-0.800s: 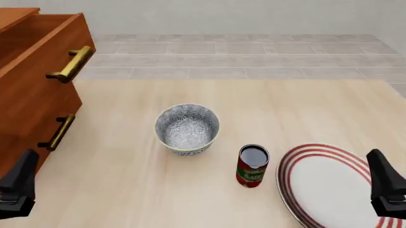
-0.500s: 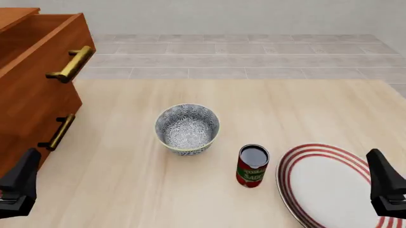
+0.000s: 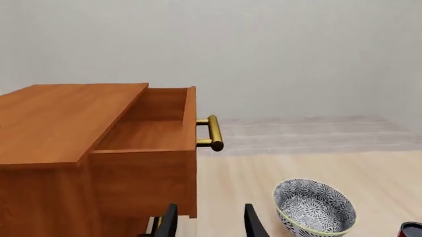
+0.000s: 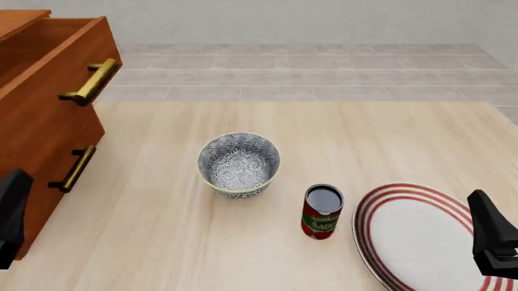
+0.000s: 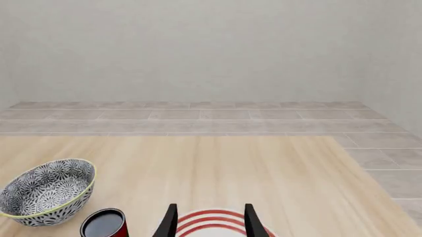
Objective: Put the bowl on top of the cabinet.
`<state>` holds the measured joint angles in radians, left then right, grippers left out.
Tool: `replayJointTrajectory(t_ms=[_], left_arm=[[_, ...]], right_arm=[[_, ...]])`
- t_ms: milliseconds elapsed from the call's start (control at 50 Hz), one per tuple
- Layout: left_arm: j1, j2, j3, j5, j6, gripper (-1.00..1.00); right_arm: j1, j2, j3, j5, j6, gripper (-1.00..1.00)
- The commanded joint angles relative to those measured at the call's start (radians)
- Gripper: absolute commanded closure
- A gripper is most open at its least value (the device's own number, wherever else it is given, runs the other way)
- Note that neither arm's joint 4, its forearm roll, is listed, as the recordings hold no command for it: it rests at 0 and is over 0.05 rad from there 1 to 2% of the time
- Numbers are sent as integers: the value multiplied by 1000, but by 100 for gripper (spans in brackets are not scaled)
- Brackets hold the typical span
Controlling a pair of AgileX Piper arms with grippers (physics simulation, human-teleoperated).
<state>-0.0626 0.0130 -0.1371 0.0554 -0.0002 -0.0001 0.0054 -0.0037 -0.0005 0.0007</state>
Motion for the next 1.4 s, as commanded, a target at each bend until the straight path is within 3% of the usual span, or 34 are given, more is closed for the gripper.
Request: replayJointTrajectory(t_ms=[20,180,220,260,340,540,720,1060,1400], left_arm=[[-60,27,-109,54,14,-100],[-177,93,-174,75,6,-100],[-224,131,-204,78,-39,-100],[-248,155,-224,77,-11,-100],[-310,211,-272,76,-32,-100],[-372,307,-347,57,35,-100],[-442,419,-398,40,9,-100],[-499,587,-487,11,-9,-100],[-417,737,-484,-93,-49,-100]], right_arm=[[0,-1,0,1,0,-100],[0,0,1,-1,-1,-100],[0,-1,0,1,1,-100],[0,-2,0,1,-2,-100],[0,-1,1,1,0,-100],[0,-2,0,2,-2,-100],[0,0,1,0,0,-100],[0,-1,0,1,-1,-100],[0,0,1,-1,-1,-100]])
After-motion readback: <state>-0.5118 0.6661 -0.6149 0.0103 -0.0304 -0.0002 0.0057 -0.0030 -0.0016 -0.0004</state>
